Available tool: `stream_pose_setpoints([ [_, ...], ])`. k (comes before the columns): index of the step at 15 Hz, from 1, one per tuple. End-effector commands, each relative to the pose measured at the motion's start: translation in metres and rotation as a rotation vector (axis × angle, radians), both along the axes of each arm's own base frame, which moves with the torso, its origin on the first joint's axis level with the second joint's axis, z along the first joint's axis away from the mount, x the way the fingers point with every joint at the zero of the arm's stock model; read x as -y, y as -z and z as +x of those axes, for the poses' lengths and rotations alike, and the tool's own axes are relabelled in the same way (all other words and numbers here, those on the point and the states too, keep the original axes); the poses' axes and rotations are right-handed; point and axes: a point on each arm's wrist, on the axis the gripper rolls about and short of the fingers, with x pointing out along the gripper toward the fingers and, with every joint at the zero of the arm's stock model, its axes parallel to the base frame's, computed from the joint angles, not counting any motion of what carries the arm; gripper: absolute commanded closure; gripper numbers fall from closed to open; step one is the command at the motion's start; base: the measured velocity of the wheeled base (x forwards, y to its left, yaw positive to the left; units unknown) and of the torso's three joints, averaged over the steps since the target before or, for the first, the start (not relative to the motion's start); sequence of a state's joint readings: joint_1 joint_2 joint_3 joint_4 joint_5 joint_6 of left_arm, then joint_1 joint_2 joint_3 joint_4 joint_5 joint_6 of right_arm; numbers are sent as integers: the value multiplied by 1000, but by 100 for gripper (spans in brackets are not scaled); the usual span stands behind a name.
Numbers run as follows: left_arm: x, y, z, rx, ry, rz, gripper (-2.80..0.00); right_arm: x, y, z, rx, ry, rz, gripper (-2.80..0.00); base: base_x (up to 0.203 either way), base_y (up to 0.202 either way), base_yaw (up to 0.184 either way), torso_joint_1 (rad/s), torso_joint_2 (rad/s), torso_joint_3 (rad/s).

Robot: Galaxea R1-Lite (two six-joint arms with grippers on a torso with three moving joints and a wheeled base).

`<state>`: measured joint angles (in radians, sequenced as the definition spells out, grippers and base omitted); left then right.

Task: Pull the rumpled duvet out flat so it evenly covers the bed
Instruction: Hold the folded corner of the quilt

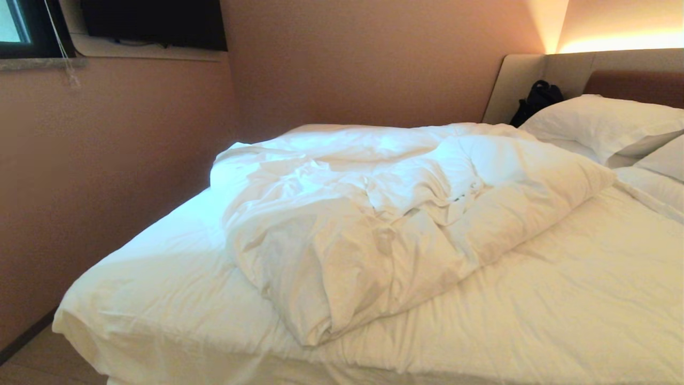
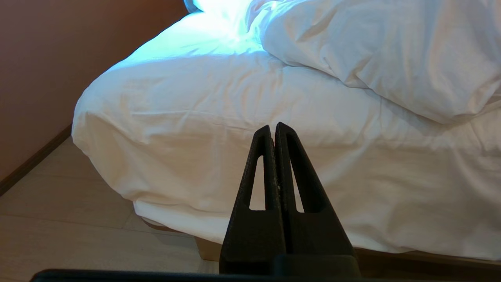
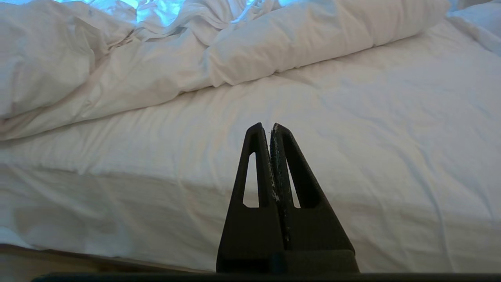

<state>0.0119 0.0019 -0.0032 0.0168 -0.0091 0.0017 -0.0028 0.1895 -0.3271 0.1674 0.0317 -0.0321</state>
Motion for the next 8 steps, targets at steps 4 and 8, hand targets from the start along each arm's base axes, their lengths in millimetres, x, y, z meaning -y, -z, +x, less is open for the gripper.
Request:
stream_pose_setpoints([
  [4,0,0,0,0,0,0,0,0,-35,51,-174,-6,2,0,0,0,0,0,0,0],
  [8,0,0,0,0,0,0,0,0,-59,107,-242,-3,8,0,0,0,0,0,0,0],
])
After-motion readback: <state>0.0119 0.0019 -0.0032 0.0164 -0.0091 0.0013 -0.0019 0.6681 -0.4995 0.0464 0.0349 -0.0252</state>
